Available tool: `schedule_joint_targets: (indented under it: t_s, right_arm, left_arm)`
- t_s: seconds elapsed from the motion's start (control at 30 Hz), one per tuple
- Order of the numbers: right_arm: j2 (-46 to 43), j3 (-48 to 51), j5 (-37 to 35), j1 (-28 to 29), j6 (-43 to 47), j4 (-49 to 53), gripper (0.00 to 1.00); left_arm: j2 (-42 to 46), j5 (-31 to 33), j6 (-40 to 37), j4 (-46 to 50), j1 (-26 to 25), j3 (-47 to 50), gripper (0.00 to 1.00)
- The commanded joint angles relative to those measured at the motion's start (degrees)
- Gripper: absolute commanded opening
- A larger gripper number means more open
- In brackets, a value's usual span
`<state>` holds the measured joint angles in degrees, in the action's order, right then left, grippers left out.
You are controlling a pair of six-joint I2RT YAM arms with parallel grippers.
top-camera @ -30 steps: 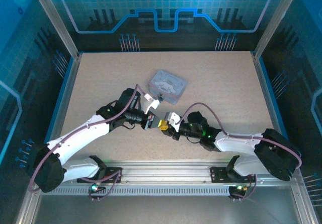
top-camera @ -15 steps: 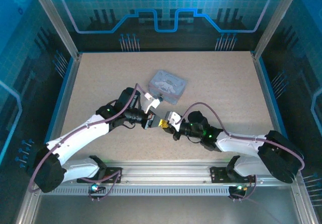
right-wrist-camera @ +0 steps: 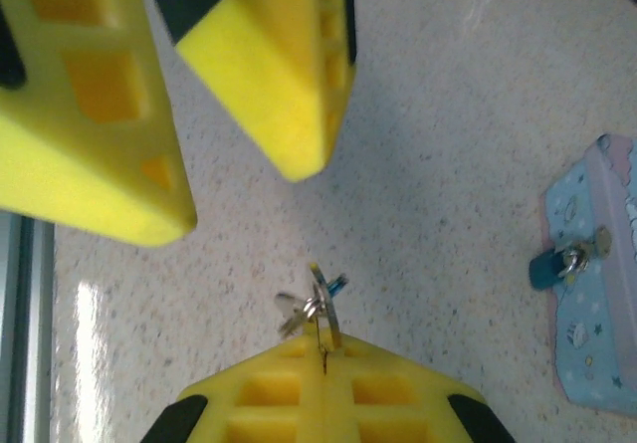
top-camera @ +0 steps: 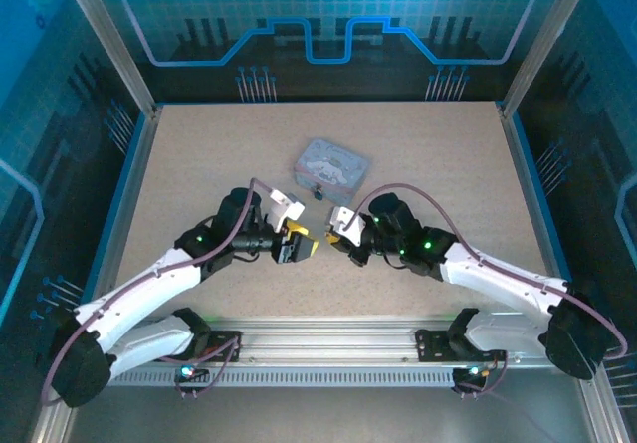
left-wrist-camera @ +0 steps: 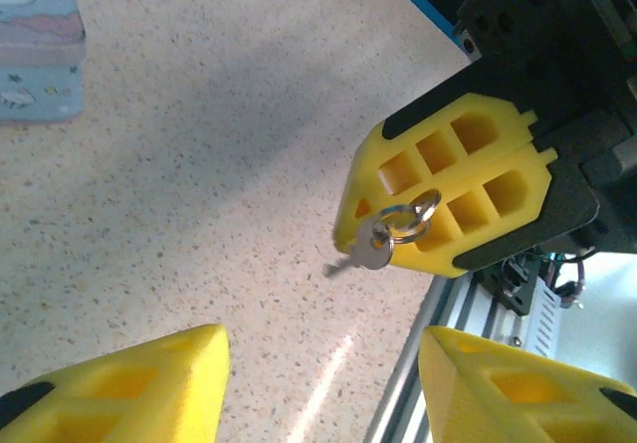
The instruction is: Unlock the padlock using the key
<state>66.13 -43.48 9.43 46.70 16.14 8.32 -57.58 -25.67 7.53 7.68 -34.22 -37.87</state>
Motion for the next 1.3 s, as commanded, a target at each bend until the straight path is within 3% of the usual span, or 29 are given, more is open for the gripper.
schedule_joint_targets:
  t_s: [0.0, 0.17, 0.33, 0.5, 0.87, 1.07, 1.2, 1.27]
  right_arm:
    - [2.3, -5.3, 0.9, -0.3, 3.2, 15.5, 0.0]
    - [3.2, -6.6, 4.4, -0.1, 2.8, 18.6, 0.0]
    - [3.6, -9.3, 5.1, 0.3, 2.9, 20.0, 0.0]
    - [3.1, -9.3, 5.9, 0.5, 2.1, 18.6, 0.0]
    - [3.7, -9.3, 6.1, 0.5, 2.4, 19.2, 0.0]
    - [3.7, -9.4, 6.7, 0.3, 2.8, 18.9, 0.0]
    - [3.6, -9.4, 6.6, 0.0, 3.0, 19.0, 0.0]
    - [3.6, -9.4, 6.6, -0.1, 3.1, 19.2, 0.0]
  left_arm:
    - [4.7, 0.1, -2.6, -13.2, 0.4, 5.3, 0.56]
    - [9.1, -1.1, -4.2, -23.2, 0.4, 10.9, 0.59]
    - [4.0, -8.6, -3.0, -22.5, 0.3, 7.6, 0.57]
    - [-2.1, -12.0, -0.5, -25.3, -0.4, 6.1, 0.52]
    - [-7.3, -13.1, -2.5, -20.5, -2.9, 2.4, 0.37]
    - [-8.2, -11.5, -3.9, -19.7, -3.6, 2.3, 0.19]
    - [-8.1, -10.2, -5.1, -17.5, -3.9, 1.8, 0.27]
    - [-8.2, -9.9, -5.9, -16.0, -3.9, 1.4, 0.24]
